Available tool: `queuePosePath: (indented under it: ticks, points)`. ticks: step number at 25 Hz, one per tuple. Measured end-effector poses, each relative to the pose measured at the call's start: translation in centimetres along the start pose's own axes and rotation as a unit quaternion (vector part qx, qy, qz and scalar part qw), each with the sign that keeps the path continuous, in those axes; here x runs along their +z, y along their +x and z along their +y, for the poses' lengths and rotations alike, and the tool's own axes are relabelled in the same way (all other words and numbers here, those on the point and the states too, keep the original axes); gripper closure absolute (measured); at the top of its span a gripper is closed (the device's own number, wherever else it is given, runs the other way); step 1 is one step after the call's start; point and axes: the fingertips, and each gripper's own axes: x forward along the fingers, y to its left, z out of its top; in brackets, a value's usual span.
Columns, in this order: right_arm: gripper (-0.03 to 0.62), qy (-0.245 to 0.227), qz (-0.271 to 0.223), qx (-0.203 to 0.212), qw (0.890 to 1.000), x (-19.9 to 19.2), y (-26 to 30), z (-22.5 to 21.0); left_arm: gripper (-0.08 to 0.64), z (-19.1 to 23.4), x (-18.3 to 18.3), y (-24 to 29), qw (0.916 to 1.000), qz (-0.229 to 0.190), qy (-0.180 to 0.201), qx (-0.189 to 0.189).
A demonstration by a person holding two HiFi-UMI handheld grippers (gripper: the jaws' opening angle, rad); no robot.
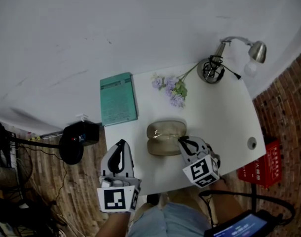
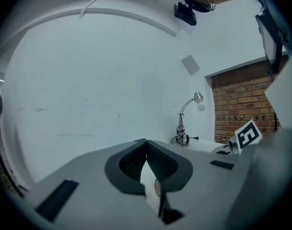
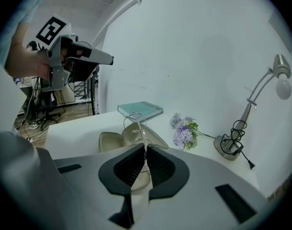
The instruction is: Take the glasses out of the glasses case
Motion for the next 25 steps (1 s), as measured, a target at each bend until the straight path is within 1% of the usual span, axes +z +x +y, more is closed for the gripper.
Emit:
queuePosePath:
  ticks: [6,13,20,25]
  points:
    - [0.557,0.029,-0.022,-0.026,0.999,1.5,-1.4,-0.7,0.554,-0.1,0.9,-0.5,0.9999,-0.012,0.003,-0.007]
    - [0.557,0.056,-0.063,-0.056,0.995,4.4,-3.5,-2.0,0.554,-0.3,2.1,-1.1,0.9994,-0.028,0.006,-0.017]
    - [0.557,0.067,-0.104,-0.093,0.988,7.6,-5.9,-3.1,0.554,-0.2,4.0,-1.5,0.9981,-0.054,0.011,-0.028]
    - [0.557,0.078,-0.141,-0.120,0.980,10.4,-8.2,-3.9,0.554,-0.3,5.6,-1.9,0.9967,-0.071,0.015,-0.037]
